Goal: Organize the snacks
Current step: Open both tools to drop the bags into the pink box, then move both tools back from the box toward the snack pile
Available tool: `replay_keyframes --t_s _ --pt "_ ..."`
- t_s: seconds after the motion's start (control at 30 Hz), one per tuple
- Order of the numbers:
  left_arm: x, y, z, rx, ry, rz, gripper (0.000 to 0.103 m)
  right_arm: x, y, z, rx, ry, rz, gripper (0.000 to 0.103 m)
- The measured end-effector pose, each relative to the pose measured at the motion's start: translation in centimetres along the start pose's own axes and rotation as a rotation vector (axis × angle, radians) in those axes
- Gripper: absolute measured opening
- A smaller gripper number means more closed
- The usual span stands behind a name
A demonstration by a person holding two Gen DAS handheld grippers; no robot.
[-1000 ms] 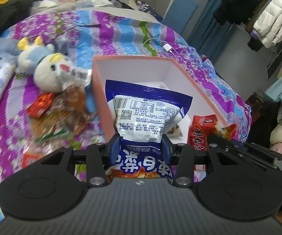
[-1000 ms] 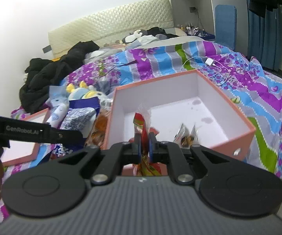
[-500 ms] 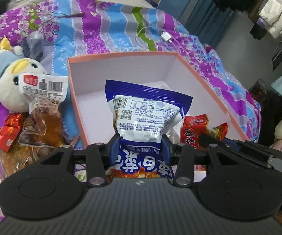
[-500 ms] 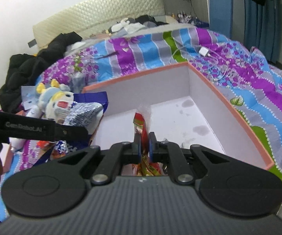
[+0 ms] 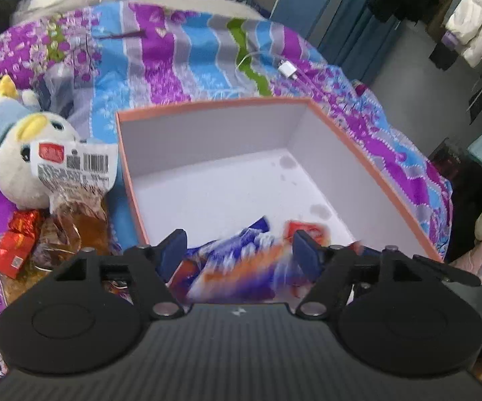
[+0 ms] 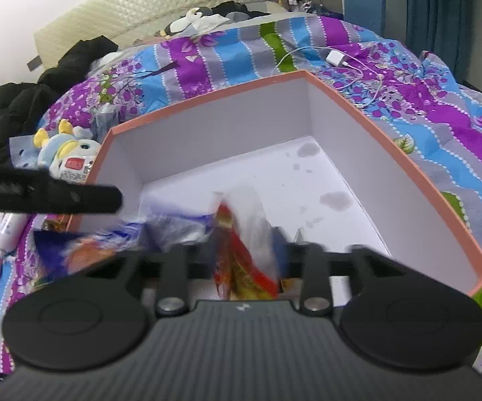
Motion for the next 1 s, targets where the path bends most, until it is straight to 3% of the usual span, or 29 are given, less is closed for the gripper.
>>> replay_keyframes --t_s 0.47,1.0 --pt "11.6 2.9 0.4 0.000 -0.050 0.090 0.075 8.4 1.6 -3.1 0.016 -0.049 0.069 0.046" --pt "23.6 11.0 2.1 0.037 -0.091 0.148 0.075 18.0 6.3 -7.2 0.045 -0.129 0.126 0.046"
Point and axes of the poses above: each gripper's, at about its wrist camera, not at the fingertips, and x roughly against the way its jaws point, z to its right, y to its underside, the point moved 9 cm from there along -x, roughly the way its jaws point, and after that the axes turned 11 degrees about -x, right-handed, at the moved point
